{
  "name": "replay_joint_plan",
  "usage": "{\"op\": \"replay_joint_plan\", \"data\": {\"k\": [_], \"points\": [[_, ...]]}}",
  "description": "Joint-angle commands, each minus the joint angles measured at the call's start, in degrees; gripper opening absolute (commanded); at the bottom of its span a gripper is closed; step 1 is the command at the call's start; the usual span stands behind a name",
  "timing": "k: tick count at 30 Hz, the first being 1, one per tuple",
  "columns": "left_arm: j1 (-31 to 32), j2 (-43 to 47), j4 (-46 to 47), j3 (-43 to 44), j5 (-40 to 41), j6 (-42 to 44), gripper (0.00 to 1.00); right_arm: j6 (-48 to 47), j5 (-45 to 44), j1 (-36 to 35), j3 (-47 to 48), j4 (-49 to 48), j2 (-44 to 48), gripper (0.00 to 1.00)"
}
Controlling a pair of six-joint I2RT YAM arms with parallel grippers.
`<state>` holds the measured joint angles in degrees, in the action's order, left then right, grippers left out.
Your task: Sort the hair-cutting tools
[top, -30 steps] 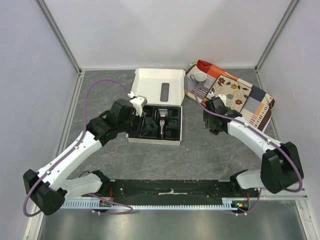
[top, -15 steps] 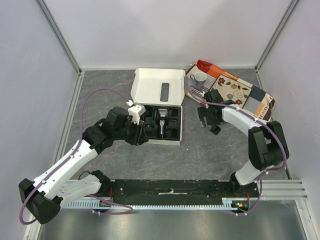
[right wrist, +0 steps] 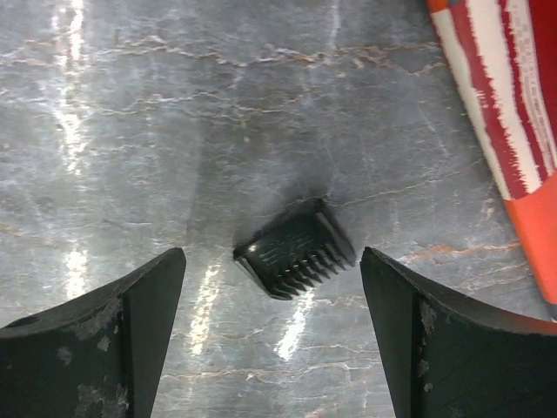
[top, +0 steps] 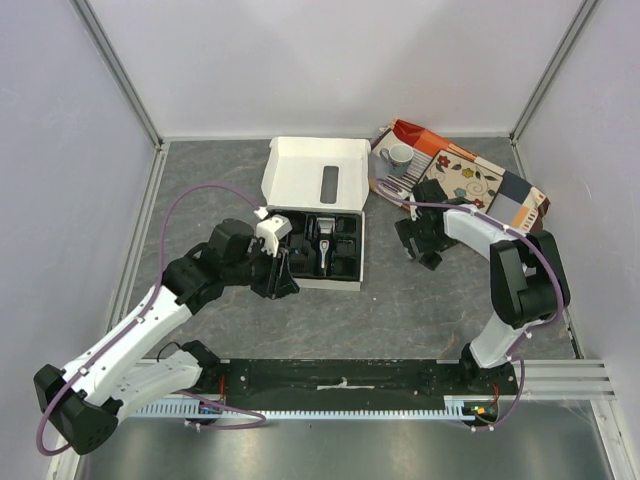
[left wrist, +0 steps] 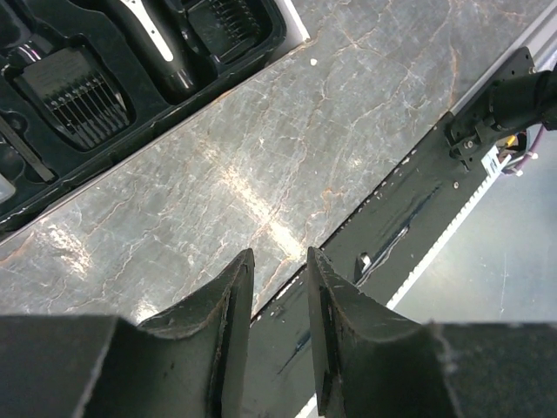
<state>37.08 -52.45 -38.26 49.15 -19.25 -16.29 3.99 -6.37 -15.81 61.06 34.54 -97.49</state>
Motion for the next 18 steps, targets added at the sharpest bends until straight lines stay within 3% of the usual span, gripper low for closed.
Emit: {"op": "replay_joint_plan", "data": {"k": [1,12,18], "points": [[-0.08,0.94,-0.41,1.3,-4.83,-0.76,0.38,-2.41,1.62,2.45,0.73,-0.97,-0.68,0.9],[0.01,-0.55,-2.08,2.62,-6.24,0.21,0.38,-1.35,4.7,4.04,-0.85,-1.06,-2.97,0.87],[0.01,-0.29,-1.38,1.66,-7.12,-0.76,0.38,-0.3,6.28,4.12,-1.73,-0.1,-3.58,0.77]]}}
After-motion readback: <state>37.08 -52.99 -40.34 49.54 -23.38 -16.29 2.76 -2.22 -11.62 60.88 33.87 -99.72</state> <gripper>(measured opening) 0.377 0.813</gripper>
